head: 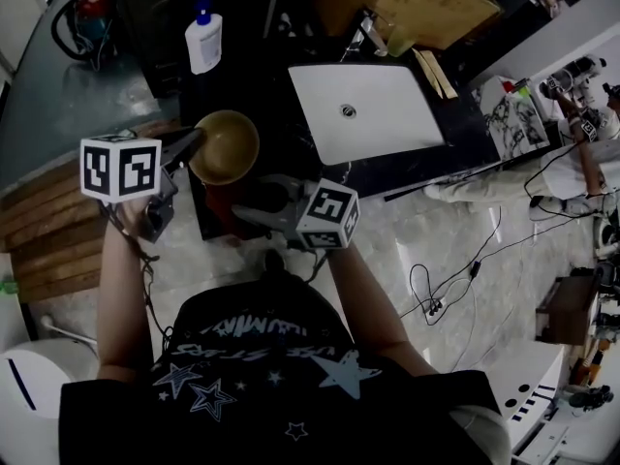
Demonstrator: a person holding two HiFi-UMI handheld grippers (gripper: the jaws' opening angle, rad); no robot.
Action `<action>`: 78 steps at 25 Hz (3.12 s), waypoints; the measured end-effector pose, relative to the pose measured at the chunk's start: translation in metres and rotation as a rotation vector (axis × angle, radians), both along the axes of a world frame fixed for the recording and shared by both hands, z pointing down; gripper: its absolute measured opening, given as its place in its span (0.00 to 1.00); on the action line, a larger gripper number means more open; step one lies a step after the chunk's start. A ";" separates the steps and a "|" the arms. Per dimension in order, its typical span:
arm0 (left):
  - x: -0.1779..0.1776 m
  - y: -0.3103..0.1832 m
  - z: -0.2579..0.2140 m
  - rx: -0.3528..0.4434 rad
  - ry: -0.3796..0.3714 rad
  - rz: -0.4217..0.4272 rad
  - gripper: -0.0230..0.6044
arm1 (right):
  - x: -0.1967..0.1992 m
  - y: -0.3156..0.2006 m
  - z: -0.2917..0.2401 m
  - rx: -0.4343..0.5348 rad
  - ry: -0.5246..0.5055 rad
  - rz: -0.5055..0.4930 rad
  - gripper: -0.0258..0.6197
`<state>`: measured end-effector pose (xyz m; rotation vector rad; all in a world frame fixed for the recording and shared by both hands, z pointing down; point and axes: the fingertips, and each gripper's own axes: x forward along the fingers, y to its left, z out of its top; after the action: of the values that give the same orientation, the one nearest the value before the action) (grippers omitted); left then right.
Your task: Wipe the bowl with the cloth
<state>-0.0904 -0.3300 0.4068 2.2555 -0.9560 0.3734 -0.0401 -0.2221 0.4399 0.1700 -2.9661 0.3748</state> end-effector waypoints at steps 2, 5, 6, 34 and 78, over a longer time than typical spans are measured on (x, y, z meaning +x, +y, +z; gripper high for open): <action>-0.004 0.002 0.004 -0.008 0.004 -0.014 0.07 | 0.005 0.001 -0.002 0.000 -0.002 0.009 0.14; -0.007 0.005 0.009 -0.017 -0.005 -0.027 0.07 | 0.014 0.001 -0.003 0.002 0.006 0.019 0.14; -0.008 0.006 0.011 -0.021 -0.008 -0.029 0.07 | 0.017 0.000 -0.003 0.002 0.011 0.023 0.14; 0.029 0.010 0.063 -0.157 -0.044 -0.092 0.07 | 0.129 -0.113 -0.008 -0.047 -0.019 0.469 0.14; 0.001 0.046 0.047 0.122 -0.074 0.009 0.23 | 0.128 -0.046 -0.016 -0.025 0.006 0.808 0.15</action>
<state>-0.0891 -0.2842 0.4542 2.3706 -1.0321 0.4157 0.0876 -0.2679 0.4236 1.3631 -2.7390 0.4813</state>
